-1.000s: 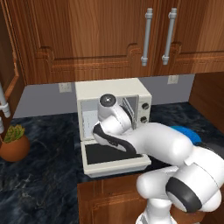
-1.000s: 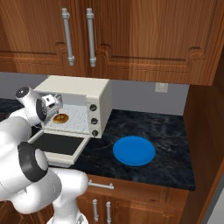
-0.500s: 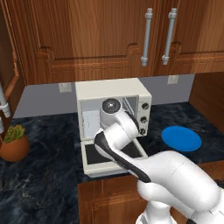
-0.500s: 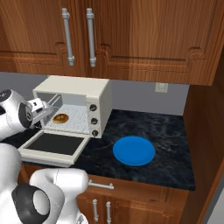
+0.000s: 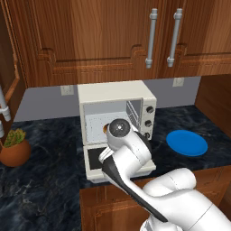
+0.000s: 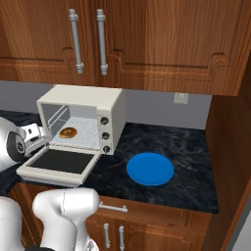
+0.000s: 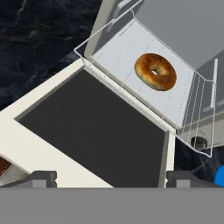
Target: Pick up the bagel from the plate, place it on the toaster oven rack, close the door, and set the timer.
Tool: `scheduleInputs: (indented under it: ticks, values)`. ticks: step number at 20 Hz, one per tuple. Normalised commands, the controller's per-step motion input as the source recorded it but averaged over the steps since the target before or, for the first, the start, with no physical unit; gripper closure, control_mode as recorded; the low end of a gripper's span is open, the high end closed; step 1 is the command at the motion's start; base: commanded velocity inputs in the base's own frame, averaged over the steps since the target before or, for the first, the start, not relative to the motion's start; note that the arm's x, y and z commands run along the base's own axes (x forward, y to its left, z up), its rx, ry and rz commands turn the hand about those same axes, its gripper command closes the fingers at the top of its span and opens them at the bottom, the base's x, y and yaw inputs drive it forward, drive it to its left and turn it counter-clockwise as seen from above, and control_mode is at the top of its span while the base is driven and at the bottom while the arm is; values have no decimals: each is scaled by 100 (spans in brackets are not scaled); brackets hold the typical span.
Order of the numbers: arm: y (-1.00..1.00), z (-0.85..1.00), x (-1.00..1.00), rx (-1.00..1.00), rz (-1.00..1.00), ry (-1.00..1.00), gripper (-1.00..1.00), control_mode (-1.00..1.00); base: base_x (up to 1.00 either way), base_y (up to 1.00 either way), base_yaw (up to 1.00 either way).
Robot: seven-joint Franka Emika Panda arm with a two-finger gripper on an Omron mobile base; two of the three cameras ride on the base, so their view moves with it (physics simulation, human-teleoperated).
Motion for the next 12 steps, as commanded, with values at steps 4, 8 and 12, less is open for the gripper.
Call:
scheduleInputs:
  ticks: [4,8,12]
  values:
    - [4,0,0,0,-7,0,-100,-100,0,0,0]
    - [7,0,3,0,-4,0,-100,-100,0,0,0]
    - [9,-1,10,0,-5,1,-100,-100,0,0,0]
